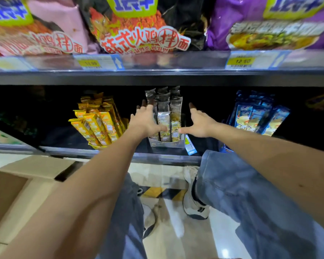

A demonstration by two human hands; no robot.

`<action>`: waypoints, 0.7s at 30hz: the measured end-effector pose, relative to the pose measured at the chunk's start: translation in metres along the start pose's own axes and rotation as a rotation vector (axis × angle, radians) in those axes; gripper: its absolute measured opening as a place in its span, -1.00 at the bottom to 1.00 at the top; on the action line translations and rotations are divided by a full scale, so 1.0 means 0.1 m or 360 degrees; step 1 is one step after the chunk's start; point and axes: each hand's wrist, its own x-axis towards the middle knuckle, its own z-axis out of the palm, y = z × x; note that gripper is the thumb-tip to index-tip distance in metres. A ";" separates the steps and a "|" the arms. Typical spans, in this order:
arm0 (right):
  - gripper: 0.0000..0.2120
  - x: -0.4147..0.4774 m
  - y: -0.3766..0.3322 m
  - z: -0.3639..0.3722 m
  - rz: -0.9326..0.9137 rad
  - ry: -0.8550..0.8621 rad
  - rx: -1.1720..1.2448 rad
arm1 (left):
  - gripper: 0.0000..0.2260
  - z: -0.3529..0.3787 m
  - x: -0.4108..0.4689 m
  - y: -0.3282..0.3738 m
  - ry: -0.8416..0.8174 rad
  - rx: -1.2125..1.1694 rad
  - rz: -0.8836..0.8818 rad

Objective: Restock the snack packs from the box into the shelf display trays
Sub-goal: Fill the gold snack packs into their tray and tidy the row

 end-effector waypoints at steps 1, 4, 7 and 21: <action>-0.03 -0.10 0.00 -0.06 -0.0023 0.0032 -0.0070 | -0.17 -0.05 -0.07 0.08 0.0001 0.0084 0.0060; -0.06 -0.41 -0.01 -0.24 -0.0086 0.0150 -0.0263 | -0.10 -0.20 -0.31 0.32 -0.0005 0.0261 0.0231; -0.07 -0.72 0.02 -0.41 -0.0087 0.0195 -0.0350 | -0.04 -0.34 -0.52 0.57 0.0006 0.0330 0.0327; -0.12 -1.80 1.23 -0.81 0.0163 0.0328 -0.0453 | -0.08 -0.18 -1.04 1.69 -0.0173 0.0508 0.0597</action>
